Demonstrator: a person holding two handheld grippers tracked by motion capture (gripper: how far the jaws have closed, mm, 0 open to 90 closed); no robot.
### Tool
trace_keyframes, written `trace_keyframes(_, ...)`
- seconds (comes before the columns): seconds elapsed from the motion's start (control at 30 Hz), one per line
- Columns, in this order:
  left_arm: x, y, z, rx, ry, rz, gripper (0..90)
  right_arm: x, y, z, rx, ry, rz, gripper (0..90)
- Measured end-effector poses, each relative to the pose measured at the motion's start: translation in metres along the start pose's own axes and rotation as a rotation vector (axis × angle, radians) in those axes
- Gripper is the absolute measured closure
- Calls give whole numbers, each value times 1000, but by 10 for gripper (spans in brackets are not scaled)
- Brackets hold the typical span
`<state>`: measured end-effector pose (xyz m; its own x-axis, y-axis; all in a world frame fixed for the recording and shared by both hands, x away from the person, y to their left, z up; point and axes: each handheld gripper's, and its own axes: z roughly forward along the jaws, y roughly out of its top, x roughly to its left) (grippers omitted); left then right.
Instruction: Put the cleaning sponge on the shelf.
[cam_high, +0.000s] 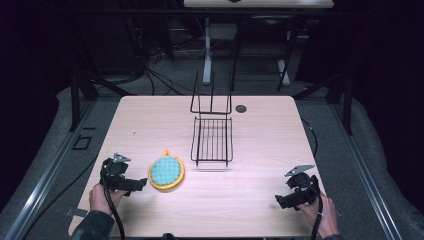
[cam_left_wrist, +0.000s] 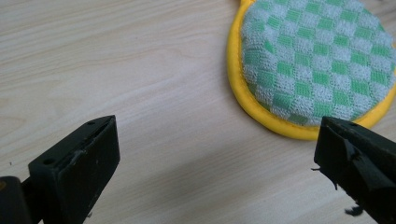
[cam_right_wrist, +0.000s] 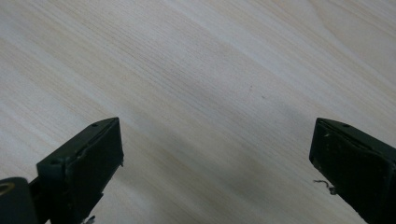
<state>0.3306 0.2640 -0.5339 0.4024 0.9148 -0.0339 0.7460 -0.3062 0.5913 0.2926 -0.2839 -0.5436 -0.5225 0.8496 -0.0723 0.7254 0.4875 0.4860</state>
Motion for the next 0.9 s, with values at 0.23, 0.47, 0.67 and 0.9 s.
trace_keyframes(0.23,-6,7,-2,-6,11,30,2,1,0,-2,-13,3,-4,29)
trace_keyframes(0.47,-18,16,-4,-22,-1,52,2,6,2,-3,-10,20,-16,32)
trace_keyframes(0.67,-24,26,4,-24,-19,70,0,5,2,-3,-12,15,-21,35)
trace_keyframes(0.9,-26,34,6,-44,-30,57,0,5,2,-4,-22,11,-26,39)
